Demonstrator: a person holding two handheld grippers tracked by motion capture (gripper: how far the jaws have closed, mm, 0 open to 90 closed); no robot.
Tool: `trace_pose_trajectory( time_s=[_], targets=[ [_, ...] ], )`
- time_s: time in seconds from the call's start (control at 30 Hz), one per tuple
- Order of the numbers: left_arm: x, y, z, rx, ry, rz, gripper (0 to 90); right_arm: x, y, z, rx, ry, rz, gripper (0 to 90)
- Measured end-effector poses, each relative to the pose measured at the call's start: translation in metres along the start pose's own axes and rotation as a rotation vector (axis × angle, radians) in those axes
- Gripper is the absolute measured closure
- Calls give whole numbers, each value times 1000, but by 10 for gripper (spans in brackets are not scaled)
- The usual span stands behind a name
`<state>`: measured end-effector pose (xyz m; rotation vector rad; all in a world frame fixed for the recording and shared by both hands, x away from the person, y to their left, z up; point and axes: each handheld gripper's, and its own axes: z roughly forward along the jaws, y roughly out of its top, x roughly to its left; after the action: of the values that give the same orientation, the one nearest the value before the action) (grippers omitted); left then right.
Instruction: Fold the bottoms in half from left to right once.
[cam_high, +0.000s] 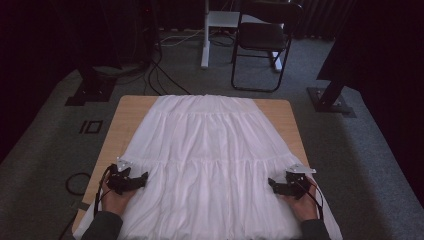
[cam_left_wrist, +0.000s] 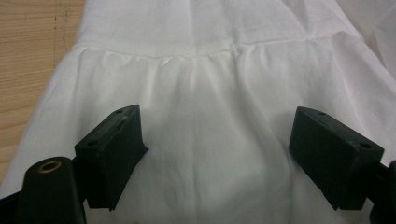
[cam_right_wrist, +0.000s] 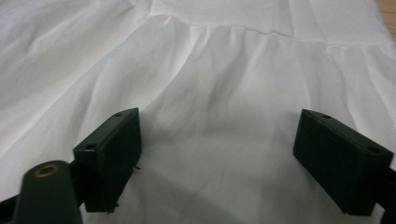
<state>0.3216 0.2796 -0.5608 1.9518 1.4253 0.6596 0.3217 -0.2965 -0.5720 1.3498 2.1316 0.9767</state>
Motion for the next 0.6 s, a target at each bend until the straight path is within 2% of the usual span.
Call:
trace_pose_trajectory(
  time_s=[0.1,0.2,0.3,0.37,0.5,0.6],
  targets=[
    [-2,-1,-2,-13,-9,9,262,0,0,0,2,-2,-4,140],
    [-2,1,-6,-4,-25,31,334,1,0,0,1,-3,-4,142],
    [0,4,-19,-33,-77,19,323,0,0,0,1,-4,-2,144],
    [5,6,-30,-43,-83,19,302,1,0,0,1,-5,-1,145],
    [19,3,-44,-34,-44,2,290,1,0,0,1,-5,-1,145],
    [37,-7,-55,-23,-16,-29,276,0,0,0,1,-5,-1,145]
  ],
)
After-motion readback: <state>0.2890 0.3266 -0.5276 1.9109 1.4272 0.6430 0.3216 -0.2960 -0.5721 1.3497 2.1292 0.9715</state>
